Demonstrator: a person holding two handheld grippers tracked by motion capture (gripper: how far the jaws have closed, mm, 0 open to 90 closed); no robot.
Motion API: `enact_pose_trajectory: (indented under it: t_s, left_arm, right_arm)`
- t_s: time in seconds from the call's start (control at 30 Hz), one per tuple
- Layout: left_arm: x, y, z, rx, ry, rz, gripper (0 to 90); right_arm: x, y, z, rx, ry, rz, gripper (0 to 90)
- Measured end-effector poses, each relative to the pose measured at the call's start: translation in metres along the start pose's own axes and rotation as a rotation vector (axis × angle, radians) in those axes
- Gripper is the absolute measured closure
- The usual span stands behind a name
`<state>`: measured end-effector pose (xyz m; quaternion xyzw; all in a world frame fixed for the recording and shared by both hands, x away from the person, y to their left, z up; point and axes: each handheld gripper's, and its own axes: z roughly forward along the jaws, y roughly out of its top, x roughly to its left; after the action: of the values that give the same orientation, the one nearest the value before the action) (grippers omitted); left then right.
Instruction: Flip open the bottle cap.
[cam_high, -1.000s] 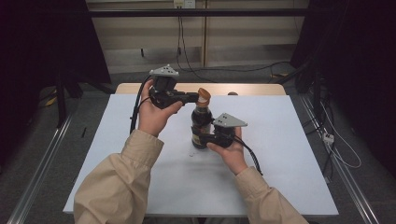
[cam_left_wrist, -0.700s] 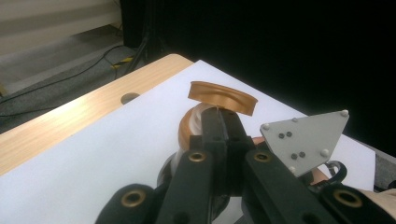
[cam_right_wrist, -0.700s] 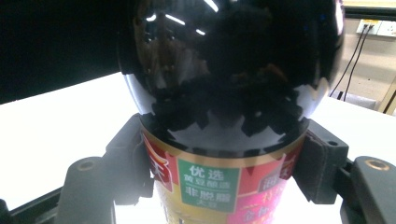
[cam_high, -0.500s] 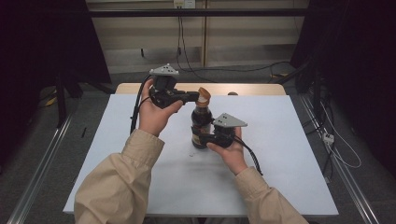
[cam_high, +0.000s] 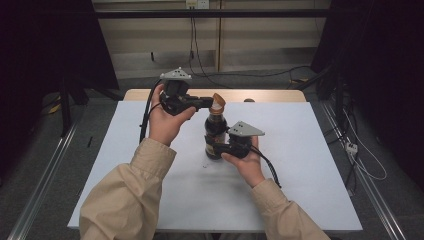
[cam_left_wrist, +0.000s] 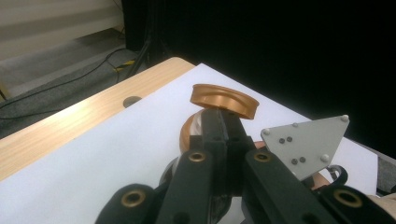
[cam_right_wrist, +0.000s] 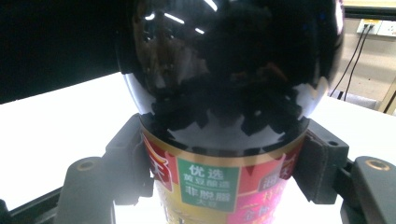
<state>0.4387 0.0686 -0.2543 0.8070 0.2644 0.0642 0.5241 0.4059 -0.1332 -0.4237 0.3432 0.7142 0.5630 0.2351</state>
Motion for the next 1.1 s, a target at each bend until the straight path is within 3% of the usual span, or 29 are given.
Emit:
enact_pose_trajectory:
  t_s: [1.1]
  left_arm:
    - [-0.0032, 0.0051, 0.0028, -0.003, 0.004, 0.010, 90.0]
  right_arm:
    - [0.0005, -0.0002, 0.0002, 0.002, -0.001, 0.000, 30.3]
